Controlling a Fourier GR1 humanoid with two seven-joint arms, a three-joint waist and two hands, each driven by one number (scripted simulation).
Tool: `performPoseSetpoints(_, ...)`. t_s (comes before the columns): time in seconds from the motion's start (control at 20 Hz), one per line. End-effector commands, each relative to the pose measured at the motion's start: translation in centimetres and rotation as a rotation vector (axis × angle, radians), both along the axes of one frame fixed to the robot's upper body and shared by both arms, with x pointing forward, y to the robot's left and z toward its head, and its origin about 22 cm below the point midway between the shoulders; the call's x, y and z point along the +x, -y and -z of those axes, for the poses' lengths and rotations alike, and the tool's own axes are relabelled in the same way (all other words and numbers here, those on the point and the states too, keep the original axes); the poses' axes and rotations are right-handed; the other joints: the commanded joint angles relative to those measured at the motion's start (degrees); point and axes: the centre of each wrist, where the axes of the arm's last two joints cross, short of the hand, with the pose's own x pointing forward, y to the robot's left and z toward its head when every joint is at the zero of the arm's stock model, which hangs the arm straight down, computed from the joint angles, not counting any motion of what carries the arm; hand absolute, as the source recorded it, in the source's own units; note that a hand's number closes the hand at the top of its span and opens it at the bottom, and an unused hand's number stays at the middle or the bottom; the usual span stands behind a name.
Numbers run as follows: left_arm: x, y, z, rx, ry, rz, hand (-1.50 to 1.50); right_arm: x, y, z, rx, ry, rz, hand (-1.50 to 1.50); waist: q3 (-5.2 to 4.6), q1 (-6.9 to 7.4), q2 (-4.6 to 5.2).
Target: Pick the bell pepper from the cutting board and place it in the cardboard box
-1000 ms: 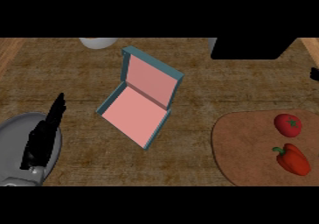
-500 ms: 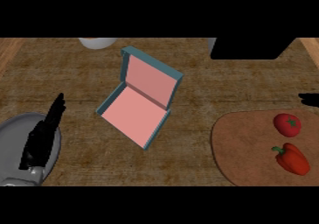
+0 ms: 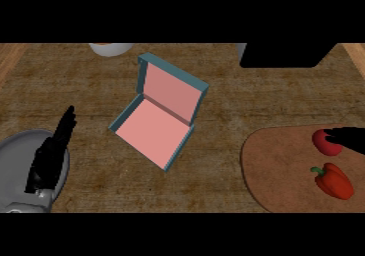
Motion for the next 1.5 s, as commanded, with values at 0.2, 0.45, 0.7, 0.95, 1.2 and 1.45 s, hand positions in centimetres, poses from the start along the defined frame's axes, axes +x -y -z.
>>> performPoseSetpoints(0.2, -0.2, 0.9, -1.3, -0.015, 0.010, 0.013, 0.00, 0.0, -1.3, 2.5, -0.087, -0.005, 0.043, -1.50, 0.02, 0.49, 0.08)
performPoseSetpoints(0.45, -1.1, -0.3, -1.9, -0.003, -0.009, 0.015, 0.00, -0.9, -0.9, 4.2, -0.103, -0.010, 0.058, -1.50, 0.01, 0.37, 0.02)
performPoseSetpoints(0.7, -0.6, -1.0, -1.9, -0.002, -0.016, 0.010, 0.00, -0.1, 0.5, 3.0, -0.079, -0.002, 0.047, -1.50, 0.01, 0.33, 0.05)
performPoseSetpoints(0.95, -0.6, -0.2, -1.4, -0.008, -0.013, 0.006, 0.00, -1.5, -1.0, 5.4, -0.061, -0.001, 0.044, -1.50, 0.00, 0.14, 0.02)
performPoseSetpoints(1.2, -0.7, 0.1, 0.4, -0.011, -0.011, 0.008, 0.00, -1.1, -0.3, 6.4, -0.077, -0.005, 0.056, -1.50, 0.00, 0.13, 0.05)
performPoseSetpoints(1.45, -0.5, -2.0, -1.5, 0.012, -0.003, 0.022, 0.00, -0.4, -2.8, 8.4, -0.054, 0.011, 0.058, -1.50, 0.01, 0.34, 0.05)
